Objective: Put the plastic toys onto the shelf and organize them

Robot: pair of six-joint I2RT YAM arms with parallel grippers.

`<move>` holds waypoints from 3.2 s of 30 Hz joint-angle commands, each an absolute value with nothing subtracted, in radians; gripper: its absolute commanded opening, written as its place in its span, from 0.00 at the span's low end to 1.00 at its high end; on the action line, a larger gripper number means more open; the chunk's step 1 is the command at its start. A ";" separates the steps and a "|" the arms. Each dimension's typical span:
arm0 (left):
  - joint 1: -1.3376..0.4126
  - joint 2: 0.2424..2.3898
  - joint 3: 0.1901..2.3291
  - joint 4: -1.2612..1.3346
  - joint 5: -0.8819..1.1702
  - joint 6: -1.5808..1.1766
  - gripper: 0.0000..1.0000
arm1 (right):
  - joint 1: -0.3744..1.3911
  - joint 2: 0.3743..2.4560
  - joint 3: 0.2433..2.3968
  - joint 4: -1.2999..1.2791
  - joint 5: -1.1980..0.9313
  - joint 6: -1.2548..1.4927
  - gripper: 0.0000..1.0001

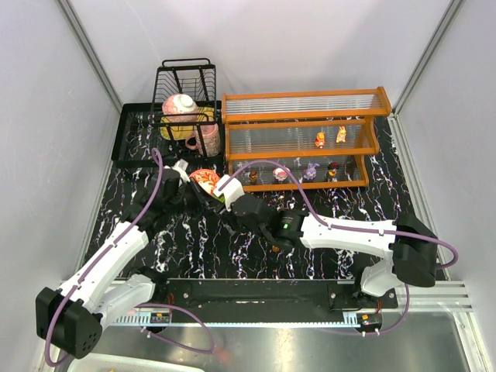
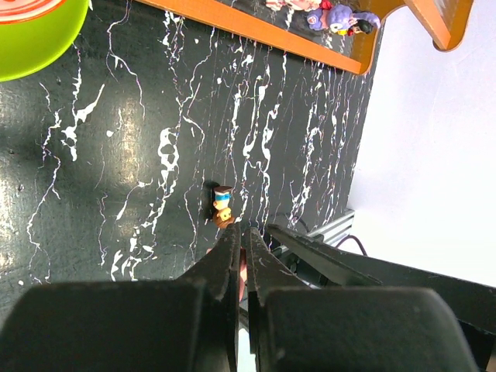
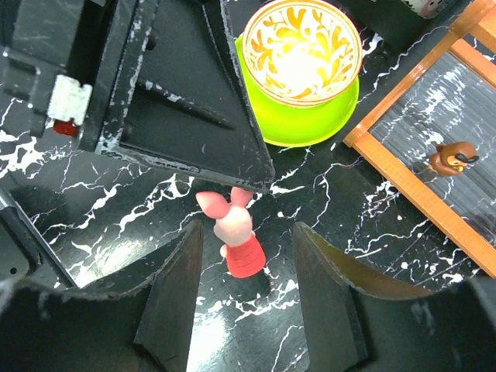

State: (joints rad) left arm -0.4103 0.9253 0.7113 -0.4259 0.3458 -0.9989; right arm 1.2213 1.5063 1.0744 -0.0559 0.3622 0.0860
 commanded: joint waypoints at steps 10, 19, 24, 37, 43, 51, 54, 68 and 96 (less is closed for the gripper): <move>-0.408 0.922 0.791 -0.402 0.370 -1.061 0.00 | 1.236 1.542 1.114 -0.032 0.333 0.109 0.53; -0.408 0.919 0.787 -0.382 0.414 -1.083 0.00 | 1.236 1.514 1.081 -0.014 0.342 0.110 0.10; -0.407 0.917 0.769 -0.328 0.459 -1.074 0.40 | 1.235 1.470 1.042 -0.008 0.341 0.115 0.00; -0.385 0.727 0.761 -0.236 0.420 -0.830 0.99 | 1.054 1.111 0.845 0.060 -0.104 0.279 0.00; -0.383 0.605 0.649 0.055 0.520 -0.807 0.99 | 0.959 1.054 0.834 0.106 -0.388 0.334 0.00; -0.383 0.629 0.519 0.471 0.739 -0.910 0.88 | 0.936 1.077 0.842 0.242 -0.617 0.423 0.00; -0.383 0.661 0.505 0.572 0.796 -0.953 0.83 | 0.931 1.078 0.835 0.288 -0.646 0.451 0.00; -0.384 0.721 0.472 0.891 0.937 -1.100 0.66 | 0.917 1.106 0.828 0.371 -0.667 0.500 0.00; -0.408 0.787 0.477 0.985 0.979 -1.144 0.28 | 0.914 1.180 0.854 0.538 -0.756 0.594 0.00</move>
